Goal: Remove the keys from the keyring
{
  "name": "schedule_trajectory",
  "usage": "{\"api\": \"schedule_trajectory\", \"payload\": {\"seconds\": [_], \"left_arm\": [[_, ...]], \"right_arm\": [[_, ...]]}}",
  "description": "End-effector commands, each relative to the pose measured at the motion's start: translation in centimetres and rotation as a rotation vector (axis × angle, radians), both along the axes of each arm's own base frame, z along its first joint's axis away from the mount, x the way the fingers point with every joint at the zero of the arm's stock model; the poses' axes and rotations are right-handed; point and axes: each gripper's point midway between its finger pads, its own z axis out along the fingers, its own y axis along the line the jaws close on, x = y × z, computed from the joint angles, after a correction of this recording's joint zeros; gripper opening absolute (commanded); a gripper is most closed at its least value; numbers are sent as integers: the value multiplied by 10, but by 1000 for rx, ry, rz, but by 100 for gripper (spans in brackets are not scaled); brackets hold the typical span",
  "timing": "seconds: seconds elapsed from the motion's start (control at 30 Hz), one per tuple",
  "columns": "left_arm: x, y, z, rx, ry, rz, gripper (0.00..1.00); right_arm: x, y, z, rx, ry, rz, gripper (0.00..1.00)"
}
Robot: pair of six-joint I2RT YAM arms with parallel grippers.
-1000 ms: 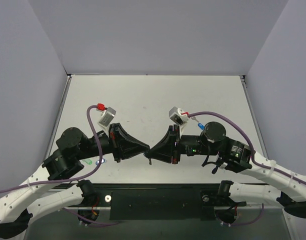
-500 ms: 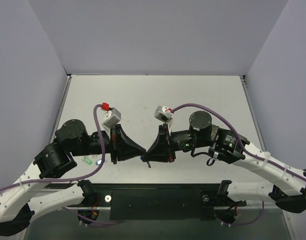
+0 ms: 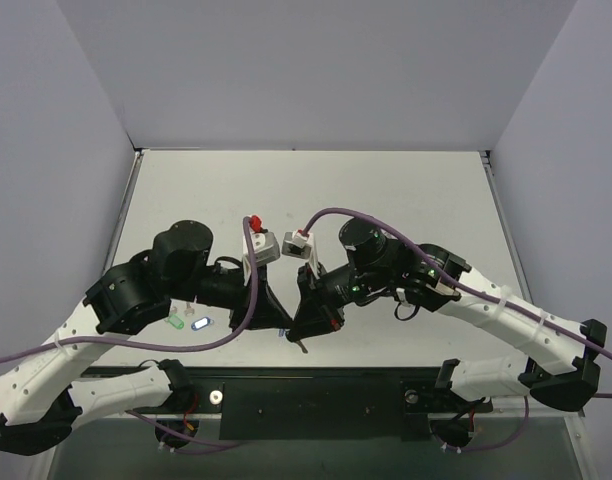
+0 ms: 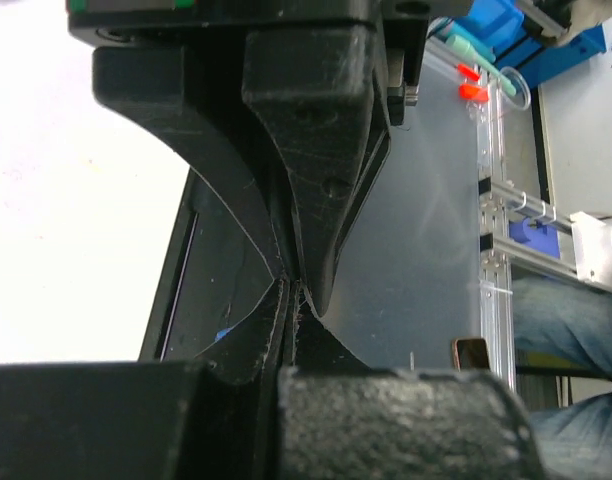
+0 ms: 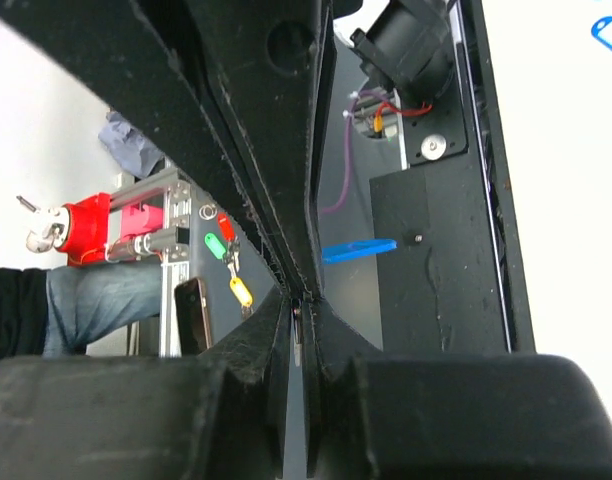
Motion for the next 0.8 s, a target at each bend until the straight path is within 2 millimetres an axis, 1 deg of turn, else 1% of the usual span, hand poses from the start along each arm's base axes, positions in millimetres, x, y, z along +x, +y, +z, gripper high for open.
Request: {"api": "schedule_trajectory", "payload": {"seconds": [0.0, 0.13, 0.17, 0.2, 0.23, 0.27, 0.3, 0.33, 0.4, 0.5, 0.6, 0.63, 0.67, 0.7, 0.73, 0.77], "left_arm": [[-16, 3, -3, 32, 13, -104, 0], [-12, 3, -2, 30, 2, -72, 0], [-11, 3, 0, 24, -3, -65, 2], [-9, 4, 3, 19, -12, -49, 7], [-7, 4, 6, 9, -21, -37, 17], [-6, 5, 11, -4, -24, -21, 23], [-4, 4, 13, -11, -29, -10, 38], [-2, 6, 17, -23, -38, 17, 41], [1, 8, 25, -50, -56, 52, 51], [10, 13, 40, -116, -94, 132, 56], [13, 24, 59, -197, -127, 203, 60], [14, 24, 66, -230, -129, 220, 61], [15, 30, 72, -261, -135, 255, 62], [21, 29, 73, -294, -115, 295, 62], [17, 36, 82, -347, -122, 309, 62], [18, 40, 87, -415, -109, 339, 62]], "right_arm": [[19, 16, 25, 95, -84, -24, 0], [20, 18, 21, 84, -79, -20, 0], [20, 18, 21, 84, -81, -21, 0], [21, 18, 18, 79, -82, -22, 0], [21, 18, 18, 80, -84, -24, 0], [21, 17, 17, 78, -82, -27, 0], [21, 17, 18, 80, -84, -27, 0], [22, 17, 18, 79, -85, -31, 0], [22, 16, 18, 81, -91, -35, 0], [22, 15, 20, 85, -95, -44, 0], [23, 13, 21, 91, -101, -55, 0], [23, 14, 20, 88, -100, -58, 0], [24, 13, 23, 102, -109, -65, 0], [26, 14, 23, 104, -104, -77, 0], [26, 14, 25, 121, -109, -83, 0], [28, 14, 23, 119, -105, -99, 0]]}}
